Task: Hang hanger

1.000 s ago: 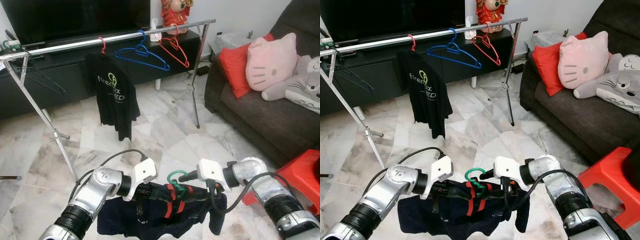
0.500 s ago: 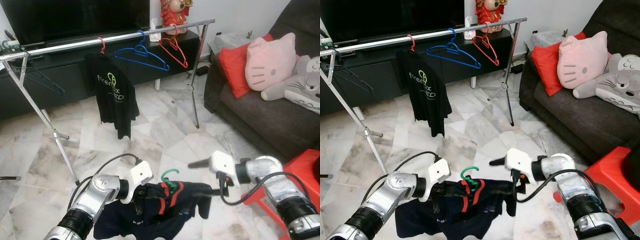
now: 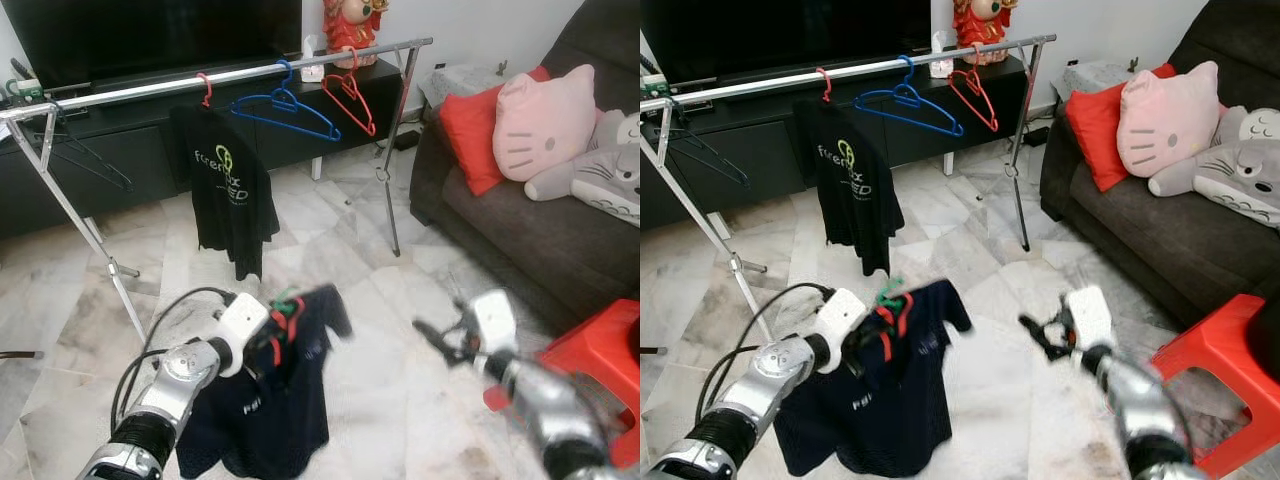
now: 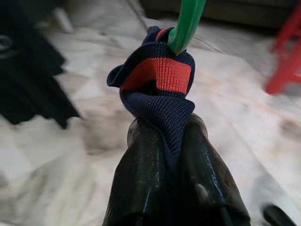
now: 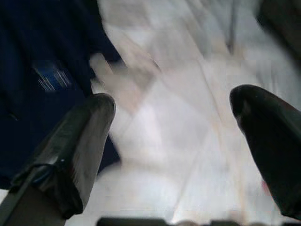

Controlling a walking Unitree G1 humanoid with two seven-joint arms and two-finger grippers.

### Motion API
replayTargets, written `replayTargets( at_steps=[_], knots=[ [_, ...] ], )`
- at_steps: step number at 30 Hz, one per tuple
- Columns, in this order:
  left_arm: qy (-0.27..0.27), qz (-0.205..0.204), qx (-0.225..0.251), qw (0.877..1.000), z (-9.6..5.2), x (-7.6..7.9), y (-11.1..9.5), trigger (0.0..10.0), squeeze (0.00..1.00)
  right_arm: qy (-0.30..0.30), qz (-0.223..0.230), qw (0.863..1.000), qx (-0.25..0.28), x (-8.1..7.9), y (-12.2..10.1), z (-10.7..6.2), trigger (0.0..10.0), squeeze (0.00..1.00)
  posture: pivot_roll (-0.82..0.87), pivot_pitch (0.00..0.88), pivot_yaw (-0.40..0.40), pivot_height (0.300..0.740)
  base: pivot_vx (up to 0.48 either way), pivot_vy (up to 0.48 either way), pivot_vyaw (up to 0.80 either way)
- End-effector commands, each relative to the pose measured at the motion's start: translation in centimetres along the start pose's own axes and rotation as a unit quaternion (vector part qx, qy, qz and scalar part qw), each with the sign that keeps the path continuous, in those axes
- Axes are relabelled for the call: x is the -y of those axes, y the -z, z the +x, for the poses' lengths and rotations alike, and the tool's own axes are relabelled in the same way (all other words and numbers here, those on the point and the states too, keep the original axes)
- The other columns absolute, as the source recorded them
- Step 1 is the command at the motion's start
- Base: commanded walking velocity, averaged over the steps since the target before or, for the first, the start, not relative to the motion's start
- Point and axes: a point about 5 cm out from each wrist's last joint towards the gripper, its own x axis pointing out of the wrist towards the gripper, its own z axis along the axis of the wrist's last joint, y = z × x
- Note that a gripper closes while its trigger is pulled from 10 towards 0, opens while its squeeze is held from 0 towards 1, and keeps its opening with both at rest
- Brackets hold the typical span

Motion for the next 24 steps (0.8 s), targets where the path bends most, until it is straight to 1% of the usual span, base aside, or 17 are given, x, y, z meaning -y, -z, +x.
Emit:
replayTargets(
  at_steps=[1, 2, 3, 4, 5, 6, 7, 8, 12, 14, 15, 16, 18, 19, 21, 24],
  knots=[
    [-0.037, 0.002, 0.025, 0.999, 0.1, -0.8, -0.7, 10.0, 0.0, 0.045, 0.016, 0.998, -0.028, 0.2, 1.7, -0.4, 10.0, 0.0, -0.14, 0.0, -0.008, 0.74, 0.0, 0.0, 0.0],
    [-0.052, 0.0, 0.027, 0.998, -0.1, -1.1, -0.6, 10.0, 0.0, 0.06, 0.028, 0.997, -0.045, 0.0, 2.8, -0.7, 10.0, 0.0, -0.13, 0.0, -0.003, 0.74, 0.0, 0.0, 0.0],
    [-0.087, -0.008, 0.033, 0.996, -0.6, -1.6, -0.3, 10.0, 0.0, 0.092, 0.064, 0.991, -0.076, -0.4, 5.0, -1.4, 10.0, 0.0, -0.13, 0.0, 0.001, 0.74, 0.0, 0.0, 0.0],
    [-0.087, -0.008, 0.033, 0.996, -0.6, -1.6, -0.3, 10.0, 0.0, 0.092, 0.064, 0.991, -0.076, -0.4, 5.0, -1.4, 10.0, 0.0, -0.13, 0.0, 0.001, 0.74, 0.0, 0.0, 0.0],
    [-0.108, -0.017, 0.039, 0.993, -1.1, -2.0, 0.0, 10.0, 0.0, 0.115, 0.089, 0.984, -0.105, -0.8, 6.8, -2.1, 10.0, 0.0, -0.13, 0.0, 0.004, 0.74, 0.0, 0.0, 0.0],
    [-0.121, -0.031, 0.042, 0.991, -1.5, -2.2, 0.4, 10.0, 0.0, 0.128, 0.099, 0.978, -0.135, -1.3, 8.5, -2.8, 10.0, 0.0, -0.13, 0.0, 0.006, 0.74, 0.0, 0.0, 0.0],
    [-0.127, -0.038, 0.043, 0.99, -1.7, -2.3, 0.6, 10.0, 0.0, 0.132, 0.1, 0.975, -0.148, -1.6, 9.1, -3.1, 10.0, 0.0, -0.12, 0.0, 0.007, 0.74, 0.0, 0.0, 0.0],
    [-0.127, -0.038, 0.043, 0.99, -1.7, -2.3, 0.6, 10.0, 0.0, 0.132, 0.1, 0.975, -0.148, -1.6, 9.1, -3.1, 10.0, 0.0, -0.12, 0.0, 0.007, 0.74, 0.0, 0.0, 0.0],
    [-0.143, -0.072, 0.04, 0.986, -2.4, -2.4, 1.5, 10.0, 0.0, 0.153, 0.123, 0.959, -0.205, -2.8, 12.1, -4.7, 10.0, 0.0, -0.12, 0.0, 0.01, 0.74, 0.0, 0.0, 0.0],
    [-0.149, -0.086, 0.053, 0.984, -2.6, -2.2, 1.5, 10.0, 0.0, 0.159, 0.124, 0.955, -0.22, -3.2, 12.8, -5.1, 10.0, 0.0, -0.12, 0.0, 0.011, 0.74, 0.0, 0.0, 0.0],
    [-0.149, -0.086, 0.053, 0.984, -2.6, -2.2, 1.5, 10.0, 0.0, 0.159, 0.124, 0.955, -0.22, -3.2, 12.8, -5.1, 10.0, 0.0, -0.12, 0.0, 0.011, 0.74, 0.0, 0.0, 0.0],
    [-0.156, -0.095, 0.053, 0.982, -2.7, -1.7, 1.7, 10.0, 0.0, 0.154, 0.119, 0.955, -0.222, -3.7, 13.2, -5.3, 10.0, 0.0, -0.12, 0.0, 0.013, 0.74, 0.0, 0.0, 0.0],
    [-0.161, -0.106, 0.053, 0.98, -2.7, -1.2, 2.0, 10.0, 0.0, 0.16, 0.122, 0.955, -0.22, -3.8, 13.3, -5.4, 10.0, 0.0, -0.13, 0.0, 0.016, 0.74, 0.0, 0.0, 0.0],
    [-0.172, -0.119, 0.055, 0.976, -2.9, -0.9, 2.2, 10.0, 0.0, 0.169, 0.131, 0.952, -0.217, -3.7, 13.3, -5.4, 10.0, 0.0, -0.13, 0.0, 0.016, 0.74, 0.0, 0.0, 0.0],
    [-0.173, -0.12, 0.056, 0.976, -2.9, -0.5, 2.4, 10.0, 0.0, 0.166, 0.12, 0.954, -0.22, -3.7, 13.3, -5.4, 10.0, 0.0, -0.13, 0.0, 0.015, 0.74, 0.36, 0.0, 0.0],
    [-0.174, -0.122, 0.057, 0.975, -2.9, -0.4, 2.4, 10.0, 0.0, 0.167, 0.121, 0.954, -0.217, -3.6, 13.1, -5.2, 10.0, 0.0, -0.13, 0.0, 0.01, 0.74, 0.48, 0.0, 0.0]
  ],
)
